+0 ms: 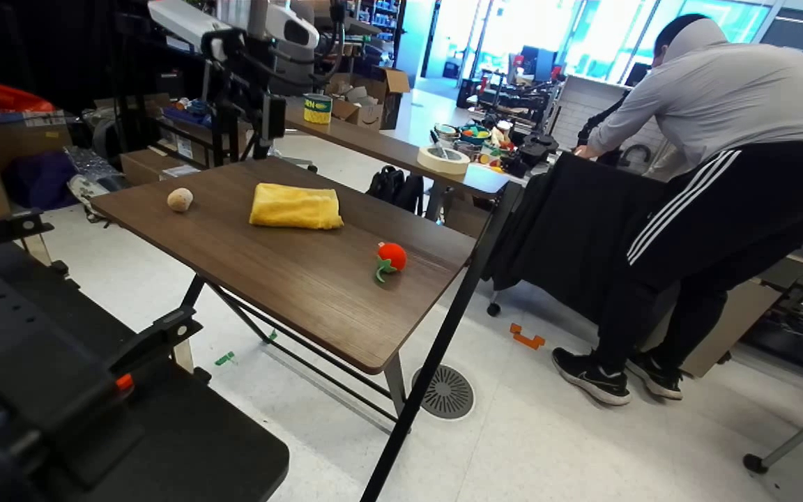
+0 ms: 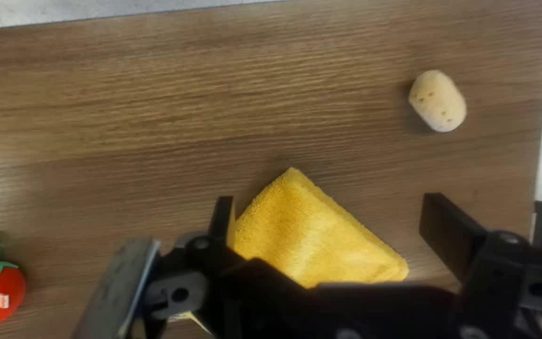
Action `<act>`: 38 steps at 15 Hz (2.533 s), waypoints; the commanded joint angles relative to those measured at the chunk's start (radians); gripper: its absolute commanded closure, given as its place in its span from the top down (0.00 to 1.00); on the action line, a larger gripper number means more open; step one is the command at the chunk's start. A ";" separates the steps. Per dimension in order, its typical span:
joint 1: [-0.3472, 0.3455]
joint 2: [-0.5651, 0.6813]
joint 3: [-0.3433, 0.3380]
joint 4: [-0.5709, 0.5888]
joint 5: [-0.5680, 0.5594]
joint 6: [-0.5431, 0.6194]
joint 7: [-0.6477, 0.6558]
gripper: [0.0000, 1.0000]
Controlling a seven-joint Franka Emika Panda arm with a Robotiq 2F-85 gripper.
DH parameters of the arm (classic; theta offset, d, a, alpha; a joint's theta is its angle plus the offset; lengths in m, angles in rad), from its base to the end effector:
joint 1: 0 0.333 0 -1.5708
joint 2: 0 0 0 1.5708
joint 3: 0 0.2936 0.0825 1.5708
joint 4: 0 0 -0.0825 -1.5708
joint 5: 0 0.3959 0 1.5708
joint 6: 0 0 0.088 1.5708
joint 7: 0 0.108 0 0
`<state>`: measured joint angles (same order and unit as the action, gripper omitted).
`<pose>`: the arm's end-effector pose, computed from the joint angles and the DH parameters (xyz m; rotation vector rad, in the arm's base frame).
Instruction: Wipe the table
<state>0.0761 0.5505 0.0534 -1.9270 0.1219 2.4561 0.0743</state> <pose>0.6135 0.0796 0.1698 -3.0389 0.0724 0.0489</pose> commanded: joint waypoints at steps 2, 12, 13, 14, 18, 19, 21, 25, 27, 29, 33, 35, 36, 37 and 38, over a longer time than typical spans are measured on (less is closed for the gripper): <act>0.027 0.313 -0.019 0.282 -0.027 -0.001 0.084 1.00; 0.058 0.274 0.010 0.174 -0.053 0.074 0.039 1.00; 0.069 0.268 0.024 0.160 -0.056 0.086 0.027 1.00; 0.078 0.268 0.039 0.154 -0.056 0.095 0.017 1.00; 0.148 0.301 0.065 0.191 -0.076 0.088 0.014 1.00; 0.171 0.314 0.063 0.209 -0.087 0.081 0.021 1.00; 0.207 0.336 0.054 0.234 -0.104 0.073 0.032 1.00; 0.240 0.378 0.041 0.280 -0.118 0.034 0.047 0.63; 0.241 0.392 0.039 0.292 -0.123 0.029 0.047 0.43; 0.236 0.402 0.037 0.302 -0.122 0.026 0.046 0.25; 0.215 0.376 0.023 0.313 -0.116 -0.001 0.045 0.00; 0.188 0.352 0.009 0.330 -0.106 0.008 0.050 0.01; 0.172 0.341 -0.002 0.344 -0.100 0.014 0.058 0.00; 0.149 0.323 -0.018 0.358 -0.093 0.026 0.069 0.00; 0.131 0.320 -0.033 0.374 -0.087 0.055 0.087 0.00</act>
<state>0.2628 0.9104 0.0459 -1.5873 0.0250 2.4944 0.1275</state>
